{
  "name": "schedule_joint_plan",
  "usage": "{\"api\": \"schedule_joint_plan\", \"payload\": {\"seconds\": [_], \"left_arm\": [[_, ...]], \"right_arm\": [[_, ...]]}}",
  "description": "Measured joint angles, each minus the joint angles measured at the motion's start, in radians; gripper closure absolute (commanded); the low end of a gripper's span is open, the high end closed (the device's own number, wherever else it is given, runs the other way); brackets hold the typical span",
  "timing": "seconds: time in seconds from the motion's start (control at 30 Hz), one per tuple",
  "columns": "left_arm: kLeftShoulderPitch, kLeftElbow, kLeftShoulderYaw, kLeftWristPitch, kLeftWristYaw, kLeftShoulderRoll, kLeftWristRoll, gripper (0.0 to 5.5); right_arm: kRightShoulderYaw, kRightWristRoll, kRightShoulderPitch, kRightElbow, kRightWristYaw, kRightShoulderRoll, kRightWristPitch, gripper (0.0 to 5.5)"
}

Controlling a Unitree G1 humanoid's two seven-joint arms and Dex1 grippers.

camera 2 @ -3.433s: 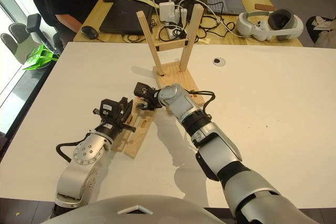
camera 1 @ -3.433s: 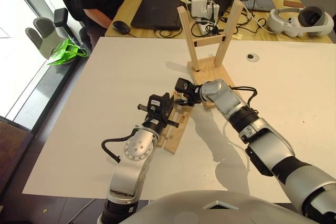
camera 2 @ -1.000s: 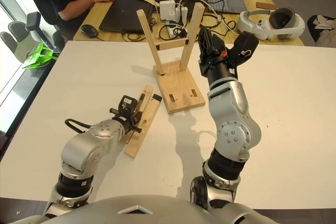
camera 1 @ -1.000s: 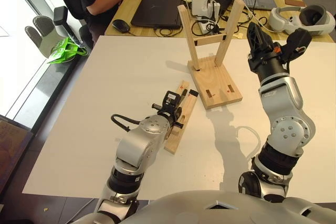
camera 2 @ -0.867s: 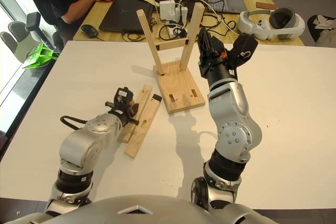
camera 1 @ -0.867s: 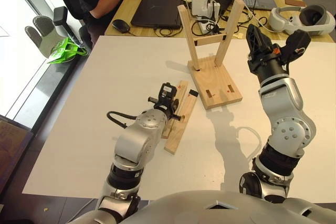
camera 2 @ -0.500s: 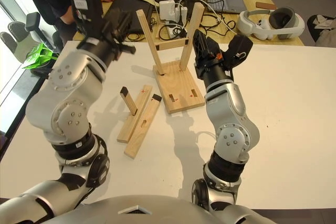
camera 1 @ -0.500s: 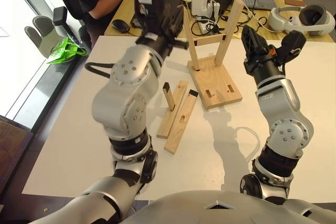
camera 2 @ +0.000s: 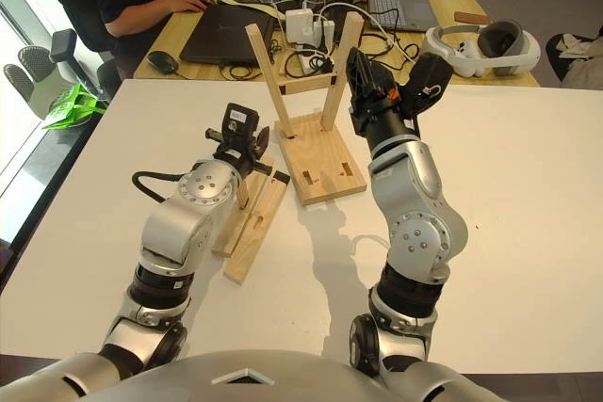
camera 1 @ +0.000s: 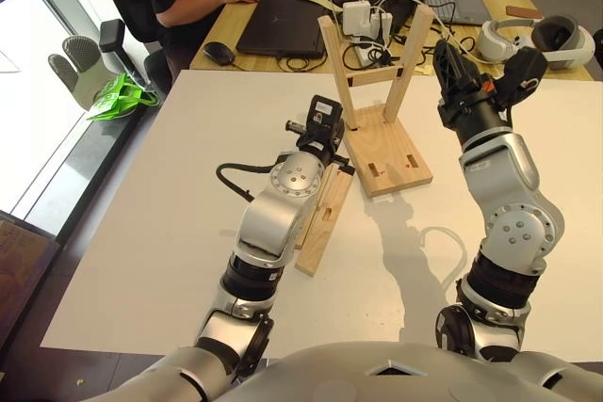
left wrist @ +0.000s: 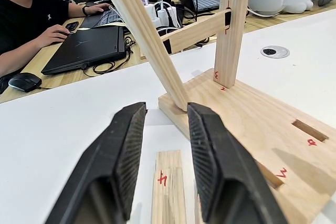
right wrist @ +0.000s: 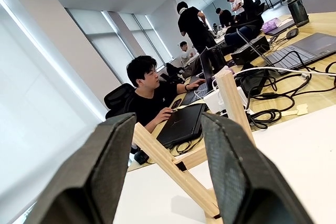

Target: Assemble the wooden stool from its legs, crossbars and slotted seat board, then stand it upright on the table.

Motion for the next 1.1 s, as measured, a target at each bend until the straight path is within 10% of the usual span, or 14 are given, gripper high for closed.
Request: {"api": "schedule_joint_plan", "payload": {"seconds": [0.87, 1.1], "left_arm": [[0.201, -0.069, 0.086, 0.033, -0.135, 0.228, 0.104, 4.06], [0.201, -0.2, 0.135, -0.013, -0.185, 0.262, 0.098, 4.02]], "right_arm": [[0.054, -0.001, 0.003, 0.005, 0.011, -0.046, 0.004, 3.17], [0.077, 0.219, 0.125, -0.108, 0.209, -0.331, 0.331, 2.57]]}}
